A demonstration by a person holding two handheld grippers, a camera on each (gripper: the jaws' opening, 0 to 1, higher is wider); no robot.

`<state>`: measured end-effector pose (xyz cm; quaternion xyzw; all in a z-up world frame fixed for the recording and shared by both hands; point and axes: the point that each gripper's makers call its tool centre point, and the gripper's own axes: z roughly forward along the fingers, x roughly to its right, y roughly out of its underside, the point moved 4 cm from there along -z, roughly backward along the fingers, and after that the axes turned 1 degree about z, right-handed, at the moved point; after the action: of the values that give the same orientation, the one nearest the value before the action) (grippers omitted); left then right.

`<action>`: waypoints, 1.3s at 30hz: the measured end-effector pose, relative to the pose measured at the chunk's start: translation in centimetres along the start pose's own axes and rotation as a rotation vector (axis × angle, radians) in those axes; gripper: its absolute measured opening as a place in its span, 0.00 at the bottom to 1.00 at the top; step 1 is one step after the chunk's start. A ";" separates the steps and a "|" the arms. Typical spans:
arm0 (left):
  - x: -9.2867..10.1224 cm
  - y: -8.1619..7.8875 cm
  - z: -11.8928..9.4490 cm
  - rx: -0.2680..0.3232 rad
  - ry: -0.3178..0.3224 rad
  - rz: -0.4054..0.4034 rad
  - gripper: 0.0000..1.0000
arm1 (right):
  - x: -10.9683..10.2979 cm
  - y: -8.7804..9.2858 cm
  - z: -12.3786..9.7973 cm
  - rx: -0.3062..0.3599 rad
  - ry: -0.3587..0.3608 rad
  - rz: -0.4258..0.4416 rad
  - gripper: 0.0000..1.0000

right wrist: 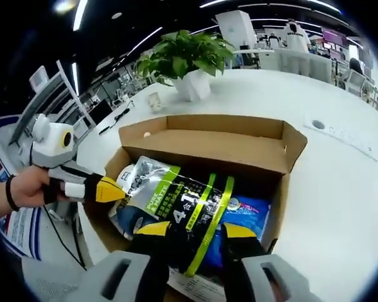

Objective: Operate the shoe box by opening the lid, removing the specified soft item, and placing it in the target area until the item is outside and the box remains undamaged.

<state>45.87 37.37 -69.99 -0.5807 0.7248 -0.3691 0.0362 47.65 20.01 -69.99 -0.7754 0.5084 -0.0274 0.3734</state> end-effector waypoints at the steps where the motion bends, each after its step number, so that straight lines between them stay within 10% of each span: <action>1: 0.0 0.0 0.0 -0.001 0.001 0.003 0.00 | 0.1 0.2 0.2 -0.012 0.004 0.004 0.27; 17: -0.1 0.0 -0.1 0.004 -0.004 0.011 0.00 | 0.5 -0.2 0.3 0.063 0.045 0.181 0.00; 39: 0.8 -0.9 -1.4 0.036 0.006 0.017 0.00 | -0.1 -0.8 -1.8 0.123 0.027 0.208 0.00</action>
<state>45.69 37.31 -68.19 -0.5726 0.7230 -0.3837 0.0478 47.47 19.22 -68.19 -0.6936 0.5885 -0.0302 0.4143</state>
